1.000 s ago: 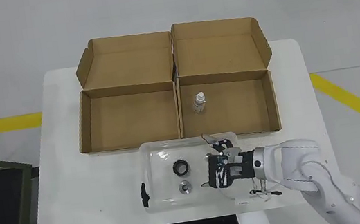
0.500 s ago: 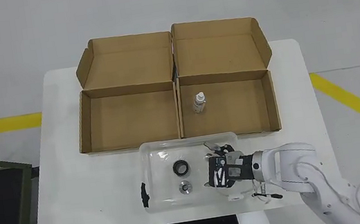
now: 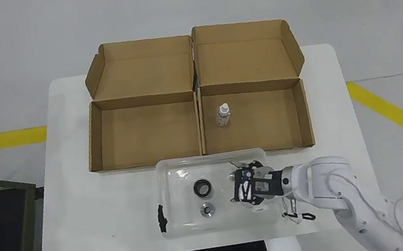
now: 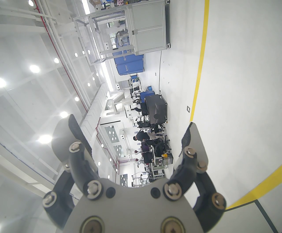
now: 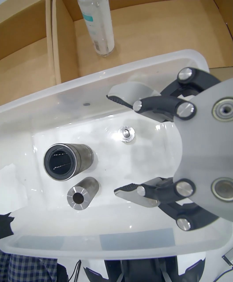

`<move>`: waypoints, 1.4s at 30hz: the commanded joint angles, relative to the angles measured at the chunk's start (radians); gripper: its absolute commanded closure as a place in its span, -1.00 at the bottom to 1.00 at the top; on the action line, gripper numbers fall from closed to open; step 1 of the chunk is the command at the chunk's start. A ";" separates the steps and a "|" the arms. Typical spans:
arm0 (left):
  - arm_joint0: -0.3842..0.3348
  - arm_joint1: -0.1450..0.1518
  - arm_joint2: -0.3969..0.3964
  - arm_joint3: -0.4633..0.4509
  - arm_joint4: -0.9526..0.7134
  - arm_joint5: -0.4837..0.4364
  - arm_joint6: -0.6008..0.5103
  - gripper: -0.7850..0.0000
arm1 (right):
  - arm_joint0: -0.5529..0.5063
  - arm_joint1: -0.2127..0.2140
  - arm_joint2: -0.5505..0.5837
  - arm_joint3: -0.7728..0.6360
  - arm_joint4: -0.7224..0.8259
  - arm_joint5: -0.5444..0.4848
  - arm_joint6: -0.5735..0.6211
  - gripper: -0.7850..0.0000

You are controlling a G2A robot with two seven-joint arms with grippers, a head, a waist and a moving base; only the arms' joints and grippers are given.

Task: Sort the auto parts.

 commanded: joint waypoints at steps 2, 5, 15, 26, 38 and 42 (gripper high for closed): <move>0.000 0.000 0.000 0.000 0.000 0.000 0.000 -1.00 | 0.012 -0.001 -0.006 0.016 -0.009 0.009 0.002 -0.50; 0.000 0.000 0.000 0.000 0.000 0.000 0.000 -1.00 | 0.022 -0.002 -0.014 0.028 -0.028 0.021 0.002 -0.40; 0.000 0.000 0.000 0.000 0.000 0.000 0.000 -1.00 | 0.046 -0.005 -0.043 0.050 -0.074 0.050 0.010 -0.17; 0.000 0.000 0.000 0.000 0.000 0.000 0.000 -1.00 | 0.061 -0.006 -0.063 0.041 -0.111 0.058 0.046 0.14; 0.000 0.000 0.000 0.000 0.000 0.000 0.000 -1.00 | 0.080 -0.009 -0.086 0.032 -0.105 0.052 0.065 1.00; 0.000 0.000 0.000 0.000 0.000 0.000 0.000 -1.00 | 0.085 -0.009 -0.089 0.013 -0.085 0.045 0.066 1.00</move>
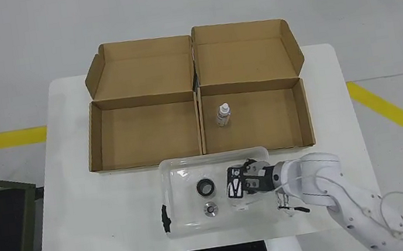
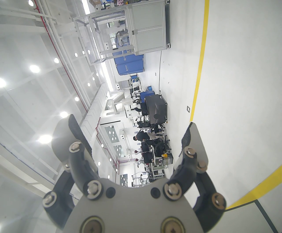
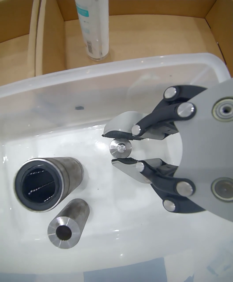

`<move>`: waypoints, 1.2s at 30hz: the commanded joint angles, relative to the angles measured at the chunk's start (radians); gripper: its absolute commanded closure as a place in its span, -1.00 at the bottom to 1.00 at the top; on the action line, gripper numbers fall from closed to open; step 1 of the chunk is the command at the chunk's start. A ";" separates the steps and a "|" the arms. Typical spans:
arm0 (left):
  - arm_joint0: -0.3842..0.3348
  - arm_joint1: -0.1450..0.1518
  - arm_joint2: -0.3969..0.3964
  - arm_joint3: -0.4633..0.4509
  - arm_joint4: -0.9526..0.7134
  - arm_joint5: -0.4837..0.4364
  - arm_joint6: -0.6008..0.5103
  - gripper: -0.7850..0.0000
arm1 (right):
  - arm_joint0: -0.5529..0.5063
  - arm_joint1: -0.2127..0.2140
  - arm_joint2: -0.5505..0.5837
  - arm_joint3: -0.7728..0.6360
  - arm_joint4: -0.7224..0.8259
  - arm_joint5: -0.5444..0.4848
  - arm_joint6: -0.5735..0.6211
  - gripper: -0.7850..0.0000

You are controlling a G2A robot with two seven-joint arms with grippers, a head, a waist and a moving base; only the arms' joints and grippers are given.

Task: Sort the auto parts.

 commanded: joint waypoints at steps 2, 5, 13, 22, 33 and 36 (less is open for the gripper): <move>0.000 0.000 0.000 0.000 0.000 0.000 0.000 -1.00 | 0.000 0.000 0.002 -0.015 0.016 -0.002 -0.002 1.00; 0.000 0.000 0.000 0.000 0.000 0.000 0.000 -1.00 | -0.004 0.002 0.009 -0.032 0.054 -0.013 -0.014 1.00; 0.000 0.000 0.000 0.000 0.000 0.000 0.000 -1.00 | 0.002 0.007 0.036 -0.086 0.167 -0.067 -0.060 1.00; 0.000 0.000 0.000 0.000 0.000 0.000 0.000 -1.00 | 0.066 -0.004 0.035 -0.054 0.231 -0.077 -0.238 1.00; 0.000 0.000 0.000 0.000 0.000 0.000 0.000 -1.00 | 0.126 -0.023 0.050 -0.016 0.179 -0.018 -0.546 1.00; 0.000 0.000 0.000 0.000 0.000 0.000 0.000 -1.00 | 0.131 -0.027 0.059 -0.015 0.167 -0.001 -0.620 1.00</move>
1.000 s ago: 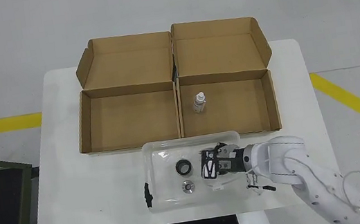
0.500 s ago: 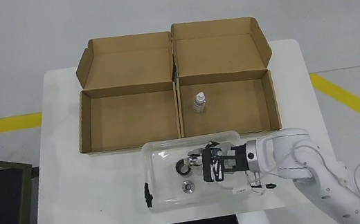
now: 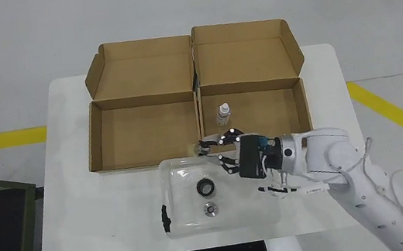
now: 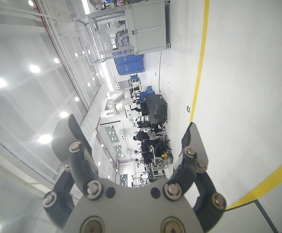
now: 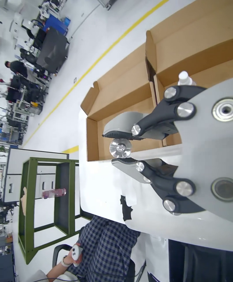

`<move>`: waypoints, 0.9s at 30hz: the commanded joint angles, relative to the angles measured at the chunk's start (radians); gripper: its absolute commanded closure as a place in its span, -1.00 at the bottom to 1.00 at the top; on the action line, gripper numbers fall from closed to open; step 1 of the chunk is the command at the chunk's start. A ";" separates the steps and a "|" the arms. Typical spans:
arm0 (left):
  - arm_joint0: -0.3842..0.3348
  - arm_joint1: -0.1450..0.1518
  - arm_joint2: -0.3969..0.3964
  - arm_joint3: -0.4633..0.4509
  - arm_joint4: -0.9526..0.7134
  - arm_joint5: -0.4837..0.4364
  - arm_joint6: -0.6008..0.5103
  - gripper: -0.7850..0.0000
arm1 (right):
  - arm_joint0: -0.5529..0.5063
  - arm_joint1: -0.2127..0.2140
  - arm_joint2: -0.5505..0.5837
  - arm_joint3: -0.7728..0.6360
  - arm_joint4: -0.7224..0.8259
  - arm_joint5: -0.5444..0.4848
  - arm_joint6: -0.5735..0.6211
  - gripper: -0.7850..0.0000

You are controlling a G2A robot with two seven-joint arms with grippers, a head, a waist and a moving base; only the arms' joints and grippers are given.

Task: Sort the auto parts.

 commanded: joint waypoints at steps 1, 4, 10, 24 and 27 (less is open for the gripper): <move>0.000 0.000 0.000 0.000 0.000 0.000 0.000 -1.00 | 0.004 -0.002 0.004 0.002 -0.004 0.005 -0.036 1.00; 0.000 0.000 0.000 0.000 0.000 0.000 0.000 -1.00 | 0.012 -0.005 0.008 0.003 -0.004 0.008 -0.073 1.00; 0.000 0.000 0.000 0.000 0.000 0.000 0.000 -1.00 | 0.029 -0.011 0.013 -0.001 0.005 0.012 -0.127 1.00; 0.000 0.000 0.000 0.000 0.000 0.000 0.000 -1.00 | 0.020 -0.018 0.041 -0.004 0.001 0.039 -0.217 1.00; 0.000 0.000 0.000 0.000 0.000 0.000 0.000 -1.00 | 0.020 -0.019 0.046 -0.006 -0.003 0.032 -0.216 1.00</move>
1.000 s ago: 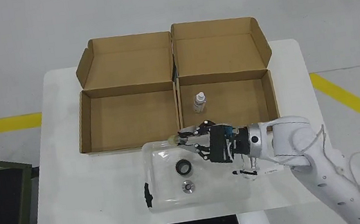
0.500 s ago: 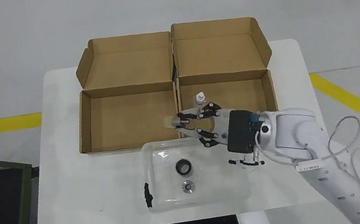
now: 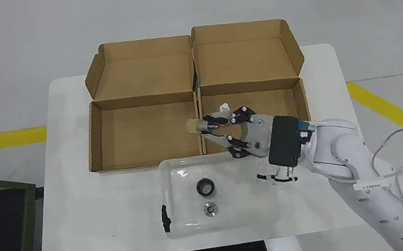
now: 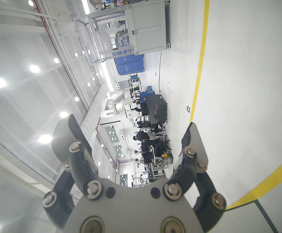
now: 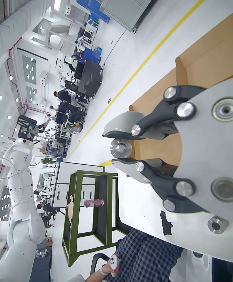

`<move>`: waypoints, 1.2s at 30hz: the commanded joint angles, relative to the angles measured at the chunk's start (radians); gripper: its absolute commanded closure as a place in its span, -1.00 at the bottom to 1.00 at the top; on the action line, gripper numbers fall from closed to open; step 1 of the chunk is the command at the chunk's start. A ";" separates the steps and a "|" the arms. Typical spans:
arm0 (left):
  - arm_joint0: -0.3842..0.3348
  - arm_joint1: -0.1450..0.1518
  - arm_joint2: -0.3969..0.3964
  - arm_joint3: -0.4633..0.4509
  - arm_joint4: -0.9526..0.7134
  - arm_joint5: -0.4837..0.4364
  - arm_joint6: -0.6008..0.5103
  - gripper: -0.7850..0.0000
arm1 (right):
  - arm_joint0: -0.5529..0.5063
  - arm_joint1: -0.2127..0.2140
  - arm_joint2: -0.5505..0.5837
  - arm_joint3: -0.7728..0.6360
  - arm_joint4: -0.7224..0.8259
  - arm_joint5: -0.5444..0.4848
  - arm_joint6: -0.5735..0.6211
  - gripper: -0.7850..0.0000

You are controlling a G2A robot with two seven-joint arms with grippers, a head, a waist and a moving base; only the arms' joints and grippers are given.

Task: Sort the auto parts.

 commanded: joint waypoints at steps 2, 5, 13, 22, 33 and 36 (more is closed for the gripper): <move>0.000 0.000 0.000 0.000 0.000 0.000 0.000 -1.00 | 0.000 -0.001 0.003 -0.002 -0.002 -0.006 0.004 1.00; 0.000 0.000 0.000 0.000 0.000 0.000 0.000 -1.00 | 0.000 -0.001 0.005 -0.002 -0.001 -0.014 0.012 1.00; 0.000 0.000 0.000 0.000 0.000 0.000 0.000 -1.00 | -0.002 -0.001 0.006 0.011 -0.007 -0.037 0.062 1.00; 0.000 0.000 0.000 0.000 0.000 0.000 0.000 -1.00 | -0.029 0.006 0.027 0.050 -0.003 -0.059 0.158 1.00; 0.000 0.000 0.000 0.000 0.000 0.000 0.000 -1.00 | -0.101 0.030 0.138 0.068 0.045 -0.069 0.341 1.00; 0.000 0.000 0.000 0.000 0.000 0.000 0.000 -1.00 | -0.113 0.036 0.170 0.071 0.062 -0.064 0.393 1.00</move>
